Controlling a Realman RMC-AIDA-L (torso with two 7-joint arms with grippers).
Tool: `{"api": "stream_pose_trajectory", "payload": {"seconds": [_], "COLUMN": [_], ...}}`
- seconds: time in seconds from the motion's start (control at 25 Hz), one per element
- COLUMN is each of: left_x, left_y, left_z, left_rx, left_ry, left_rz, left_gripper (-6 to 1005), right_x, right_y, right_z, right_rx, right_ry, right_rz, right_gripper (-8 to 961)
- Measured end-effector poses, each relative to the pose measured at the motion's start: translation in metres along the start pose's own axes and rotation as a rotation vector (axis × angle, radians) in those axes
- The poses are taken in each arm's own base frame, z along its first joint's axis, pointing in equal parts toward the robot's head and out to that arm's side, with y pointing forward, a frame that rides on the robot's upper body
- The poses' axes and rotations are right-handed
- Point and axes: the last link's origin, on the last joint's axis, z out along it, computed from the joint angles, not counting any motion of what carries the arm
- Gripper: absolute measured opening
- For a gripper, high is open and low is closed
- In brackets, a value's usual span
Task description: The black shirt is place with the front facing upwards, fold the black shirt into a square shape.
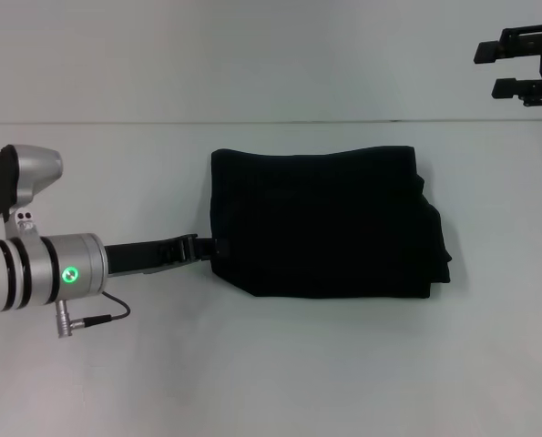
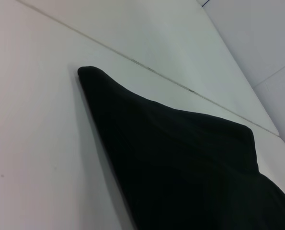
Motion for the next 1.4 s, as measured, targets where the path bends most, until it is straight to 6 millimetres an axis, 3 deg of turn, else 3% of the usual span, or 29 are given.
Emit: {"api": "stream_pose_trajectory", "payload": {"seconds": [0.28,0.48,0.6,1.4], "left_x": [-0.005,-0.035,-0.042,-0.062], "left_y": [0.004,-0.006,-0.012,-0.023], "left_z": [0.003,-0.004,-0.012,-0.047], "left_rx": [-0.021,-0.038,-0.040,-0.088], "left_ry": [-0.005,0.059,0.103,0.125], "left_rz": [-0.013,-0.114,-0.146,-0.186], "left_gripper": [187,79,27,65], "right_x": [0.000,0.001,0.001,0.002], "right_y": [-0.003,-0.004,-0.006,-0.007], "right_z": [-0.001,-0.001,-0.002,-0.003], "right_rx": [-0.001,0.001,0.005,0.004], "right_ry": [-0.006,-0.007,-0.009,-0.007], "right_rz": [0.012,0.017,0.021,0.017], "right_gripper": [667,667,667,666]}}
